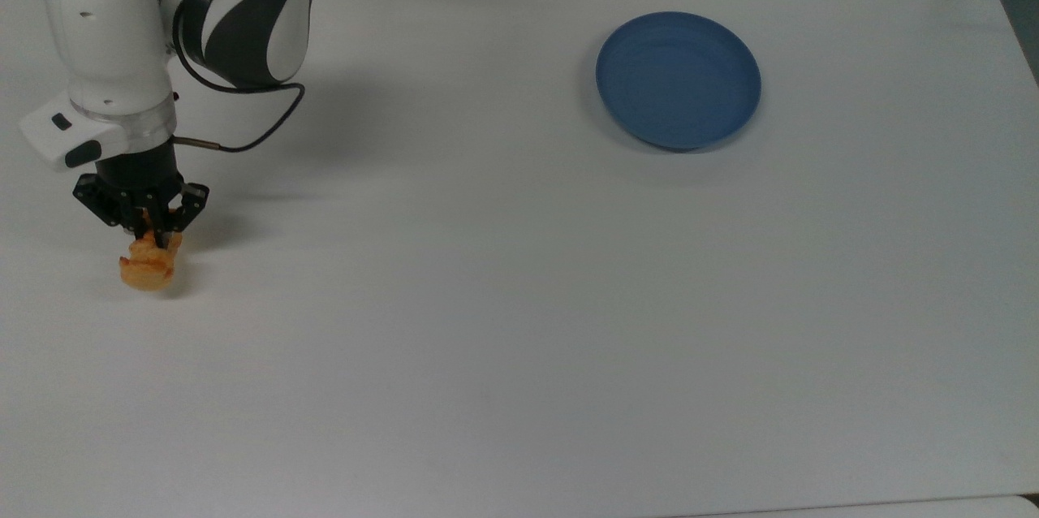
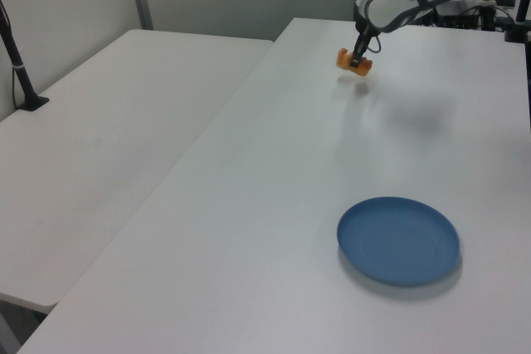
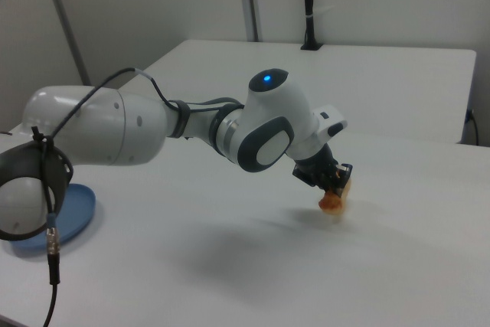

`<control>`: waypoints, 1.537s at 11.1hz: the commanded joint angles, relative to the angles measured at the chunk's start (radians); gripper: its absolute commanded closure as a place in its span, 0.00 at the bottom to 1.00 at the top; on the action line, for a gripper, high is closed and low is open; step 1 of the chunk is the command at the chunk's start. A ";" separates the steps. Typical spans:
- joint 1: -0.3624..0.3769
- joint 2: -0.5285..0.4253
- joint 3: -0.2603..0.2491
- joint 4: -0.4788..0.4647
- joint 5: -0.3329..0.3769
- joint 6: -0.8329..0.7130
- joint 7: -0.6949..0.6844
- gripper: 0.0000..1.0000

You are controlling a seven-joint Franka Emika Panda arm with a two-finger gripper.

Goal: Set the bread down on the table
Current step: 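Lower the held bread roll onto the bare table, then open the gripper and raise it away from the bread roll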

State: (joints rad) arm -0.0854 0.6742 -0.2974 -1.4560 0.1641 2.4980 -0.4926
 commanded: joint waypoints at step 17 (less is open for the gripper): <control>0.156 -0.352 0.060 -0.047 -0.087 -0.454 0.219 0.00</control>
State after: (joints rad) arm -0.0001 0.4628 -0.2345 -1.4371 0.1415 2.2149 -0.3621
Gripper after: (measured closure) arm 0.000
